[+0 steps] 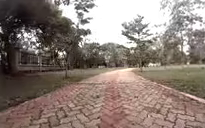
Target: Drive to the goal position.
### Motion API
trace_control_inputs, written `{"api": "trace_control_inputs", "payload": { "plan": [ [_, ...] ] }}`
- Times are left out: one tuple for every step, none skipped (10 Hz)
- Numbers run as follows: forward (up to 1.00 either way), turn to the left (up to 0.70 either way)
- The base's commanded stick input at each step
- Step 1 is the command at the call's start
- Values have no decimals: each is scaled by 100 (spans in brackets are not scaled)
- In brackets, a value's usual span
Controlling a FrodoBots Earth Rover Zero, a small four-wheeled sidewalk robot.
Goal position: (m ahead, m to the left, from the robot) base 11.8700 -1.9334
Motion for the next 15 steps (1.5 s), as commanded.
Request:
{"api": "trace_control_inputs", "payload": {
  "plan": [
    [70, -14],
    [70, -31],
    [70, -34],
    [70, -34],
    [70, -34],
    [70, -34],
    [70, 1],
    [70, 1],
    [70, 1],
    [70, 1],
    [70, 1],
    [70, 1],
    [70, 1],
    [70, 1],
    [70, 1]
  ]
}}
